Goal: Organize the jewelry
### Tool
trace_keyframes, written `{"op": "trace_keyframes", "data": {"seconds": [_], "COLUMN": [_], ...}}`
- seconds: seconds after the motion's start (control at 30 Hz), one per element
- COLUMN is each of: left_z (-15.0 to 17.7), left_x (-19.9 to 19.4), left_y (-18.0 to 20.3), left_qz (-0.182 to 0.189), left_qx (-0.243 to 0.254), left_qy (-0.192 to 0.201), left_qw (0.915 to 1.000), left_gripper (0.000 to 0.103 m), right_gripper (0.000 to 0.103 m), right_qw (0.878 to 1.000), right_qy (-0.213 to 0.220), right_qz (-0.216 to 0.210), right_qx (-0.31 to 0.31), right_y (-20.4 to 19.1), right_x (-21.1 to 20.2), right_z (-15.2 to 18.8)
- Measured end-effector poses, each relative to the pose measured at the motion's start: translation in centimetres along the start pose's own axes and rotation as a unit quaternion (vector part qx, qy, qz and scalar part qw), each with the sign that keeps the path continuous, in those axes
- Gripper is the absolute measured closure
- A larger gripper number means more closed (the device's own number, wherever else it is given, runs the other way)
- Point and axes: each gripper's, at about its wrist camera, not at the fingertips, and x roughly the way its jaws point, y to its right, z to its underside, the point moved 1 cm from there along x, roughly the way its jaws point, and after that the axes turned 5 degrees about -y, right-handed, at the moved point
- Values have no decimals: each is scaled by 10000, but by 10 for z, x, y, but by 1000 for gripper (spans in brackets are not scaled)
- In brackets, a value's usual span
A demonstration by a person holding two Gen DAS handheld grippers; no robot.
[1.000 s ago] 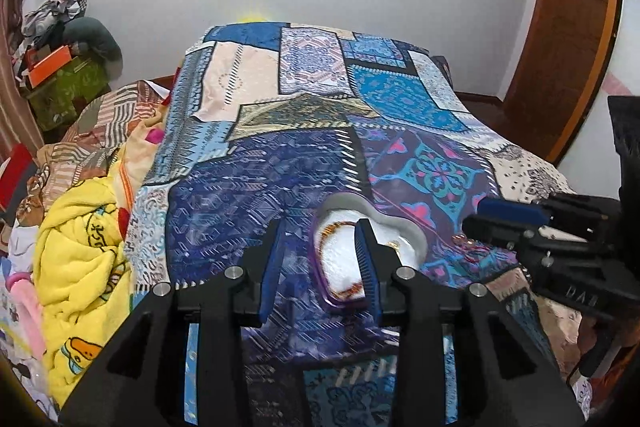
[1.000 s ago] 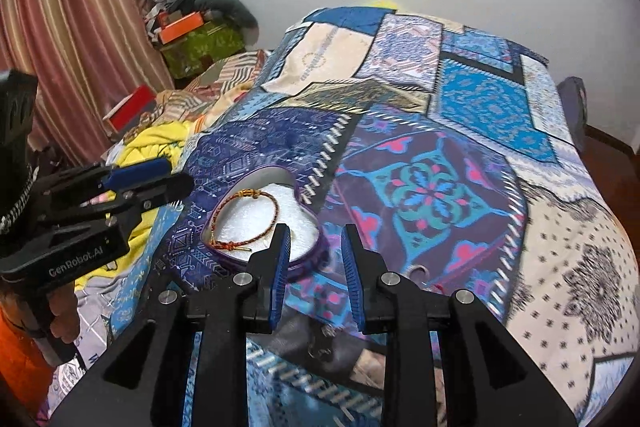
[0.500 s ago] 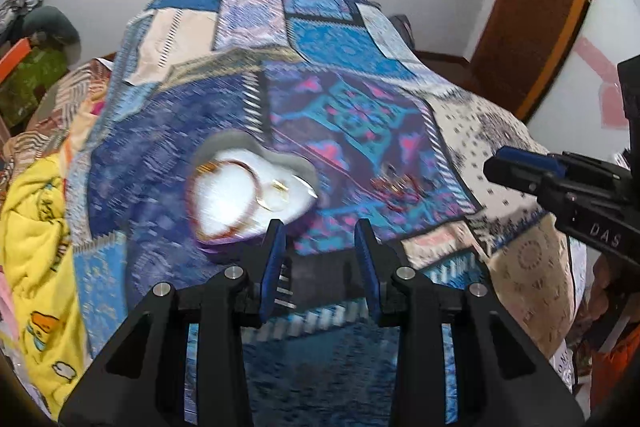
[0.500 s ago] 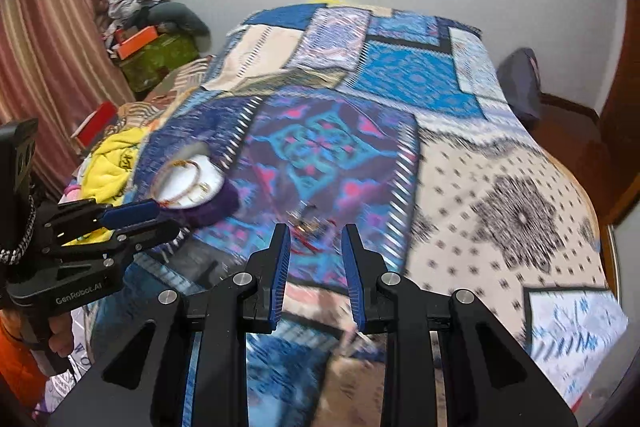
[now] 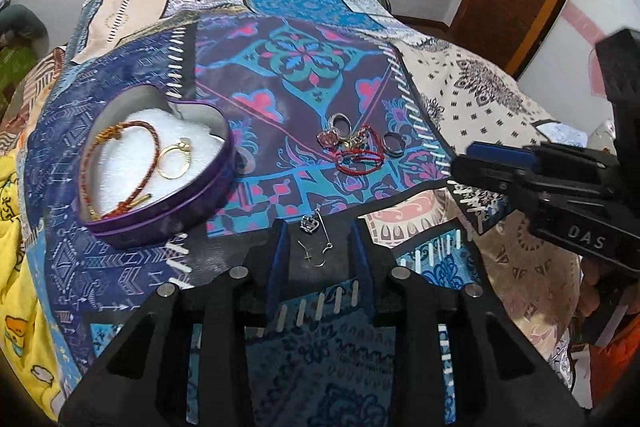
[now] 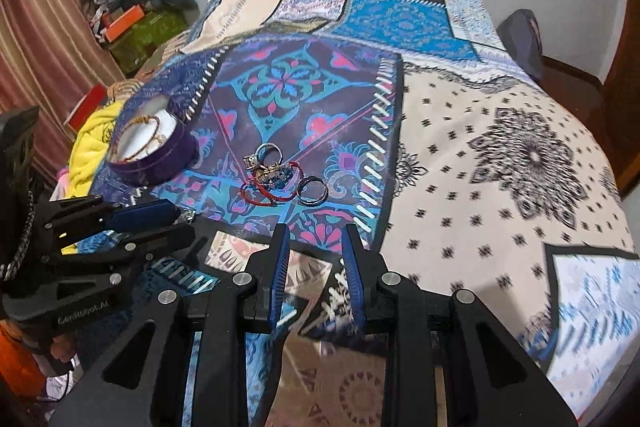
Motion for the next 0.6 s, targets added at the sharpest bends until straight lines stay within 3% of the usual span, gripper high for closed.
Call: {"op": "trace_keyframes", "data": {"seconds": [0.27,0.43,0.6], "left_z": [-3,-4,-4], "left_x": [10,11,11], "left_y": [-4,-5,-5], "left_qz": [-2,-122,-171], "left_qx": [-118,-130,-135], "left_qy": [92,140,189], "left_qw": [9999,9997,9996], "left_gripper": [80,95,95], "right_gripper": [79,79,79], "right_qw": [9992,9993,9996], "right_qy": [-319,-263,-167], "right_qz": [90,47,11], "right_qx": [-223,-247,-229], "right_y": [-2,-3,-2], "right_x": [31,34,36], "right_z": [-11,-14,-15]}}
